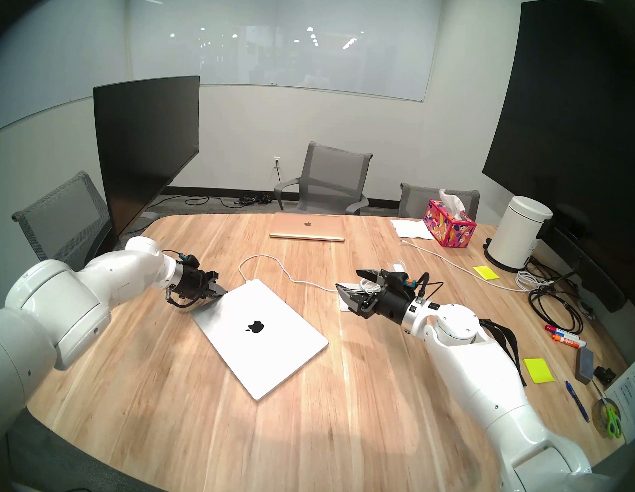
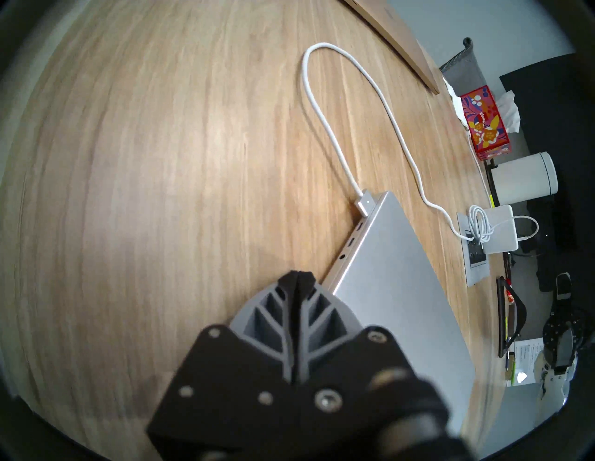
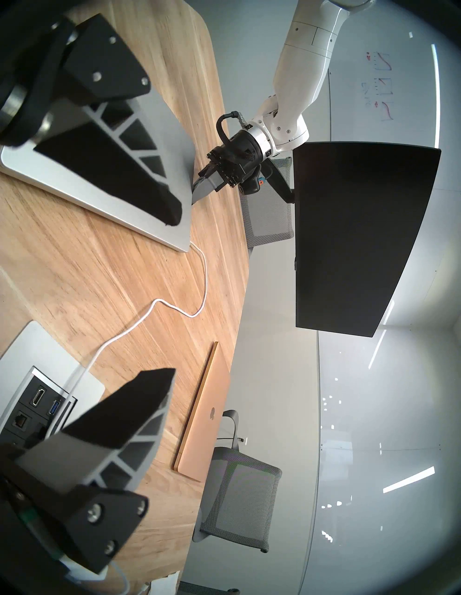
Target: Unplug the charging cable from the port of the MacBook and lay it on the desk
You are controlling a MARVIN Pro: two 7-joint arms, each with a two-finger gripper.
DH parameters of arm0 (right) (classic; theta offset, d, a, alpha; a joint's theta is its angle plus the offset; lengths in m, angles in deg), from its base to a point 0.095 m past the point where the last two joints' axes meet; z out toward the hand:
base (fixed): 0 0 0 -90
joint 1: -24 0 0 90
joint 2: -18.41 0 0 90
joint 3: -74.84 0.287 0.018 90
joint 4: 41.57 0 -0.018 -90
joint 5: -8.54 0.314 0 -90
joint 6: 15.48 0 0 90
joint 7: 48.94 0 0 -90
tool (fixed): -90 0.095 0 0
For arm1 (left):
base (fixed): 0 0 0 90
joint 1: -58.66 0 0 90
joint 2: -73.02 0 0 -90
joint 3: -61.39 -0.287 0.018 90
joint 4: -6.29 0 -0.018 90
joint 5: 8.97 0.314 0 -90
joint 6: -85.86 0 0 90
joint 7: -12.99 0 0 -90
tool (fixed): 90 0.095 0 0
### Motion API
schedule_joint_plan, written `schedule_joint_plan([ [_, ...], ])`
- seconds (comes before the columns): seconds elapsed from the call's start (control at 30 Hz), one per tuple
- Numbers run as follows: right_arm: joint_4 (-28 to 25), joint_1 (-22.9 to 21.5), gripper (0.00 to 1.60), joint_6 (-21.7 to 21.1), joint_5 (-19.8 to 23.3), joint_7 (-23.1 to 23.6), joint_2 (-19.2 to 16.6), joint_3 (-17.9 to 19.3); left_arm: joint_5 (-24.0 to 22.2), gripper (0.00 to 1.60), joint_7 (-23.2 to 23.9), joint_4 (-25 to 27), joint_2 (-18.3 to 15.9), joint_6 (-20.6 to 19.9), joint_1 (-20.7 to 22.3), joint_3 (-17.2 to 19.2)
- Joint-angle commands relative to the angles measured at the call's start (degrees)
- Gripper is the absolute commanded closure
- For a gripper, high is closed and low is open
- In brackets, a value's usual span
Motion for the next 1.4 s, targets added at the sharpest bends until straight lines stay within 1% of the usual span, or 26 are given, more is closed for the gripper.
schedule_joint_plan([
  [0.0,-0.7,-0.83,0.0,0.19,0.14,0.08,0.07,0.32,0.43,1.6,1.46,-0.94,1.28,-2.1,-6.04,-1.1],
  [0.07,-0.7,-0.83,0.0,0.2,0.13,0.08,0.07,0.32,0.33,1.6,2.04,-0.97,1.21,-2.04,-5.93,-1.21],
  [0.1,-0.7,-0.83,0.0,0.2,0.13,0.08,0.07,0.33,0.13,1.6,2.4,-0.98,1.14,-2.02,-6.78,-1.07],
  [0.2,-0.7,-0.84,0.0,0.2,0.13,0.08,0.08,0.33,-0.12,1.6,3.18,-1.0,1.02,-1.94,-7.03,-1.11],
  [0.23,-0.7,-0.84,0.0,0.2,0.13,0.09,0.08,0.33,-0.16,0.0,3.54,-1.0,1.15,-2.02,-6.73,-1.24],
  [0.43,-0.67,-0.83,0.0,0.19,0.11,0.08,0.09,0.33,-0.68,0.0,6.2,-0.77,1.53,-1.33,-7.21,-1.43],
  [0.77,-0.62,-0.81,0.0,0.19,0.08,0.07,0.11,0.32,-0.99,0.0,9.68,0.16,0.54,0.58,-5.52,-1.58],
  [0.8,-0.62,-0.8,0.0,0.19,0.07,0.07,0.11,0.32,-1.02,0.06,10.06,0.23,0.45,0.73,-5.38,-1.61],
  [0.83,-0.62,-0.8,0.0,0.19,0.07,0.07,0.11,0.32,-1.02,0.65,10.38,0.32,0.36,0.9,-5.2,-1.65],
  [0.87,-0.62,-0.8,0.0,0.18,0.07,0.07,0.11,0.32,-1.04,1.31,10.61,0.39,0.29,1.06,-5.08,-1.68],
  [0.9,-0.61,-0.8,0.0,0.18,0.07,0.06,0.11,0.32,-1.01,1.41,10.77,0.44,0.17,1.27,-4.96,-1.76],
  [0.93,-0.61,-0.8,0.0,0.19,0.06,0.05,0.11,0.32,-1.02,1.6,11.21,0.49,0.07,1.41,-4.98,-1.79],
  [1.13,-0.59,-0.79,0.0,0.18,0.04,0.05,0.13,0.32,-1.23,1.6,12.73,1.11,-0.7,3.04,-4.3,-1.73],
  [1.37,-0.55,-0.77,0.0,0.18,0.01,0.05,0.14,0.31,-1.31,1.6,14.34,2.66,-1.74,6.4,-3.28,-1.58],
])
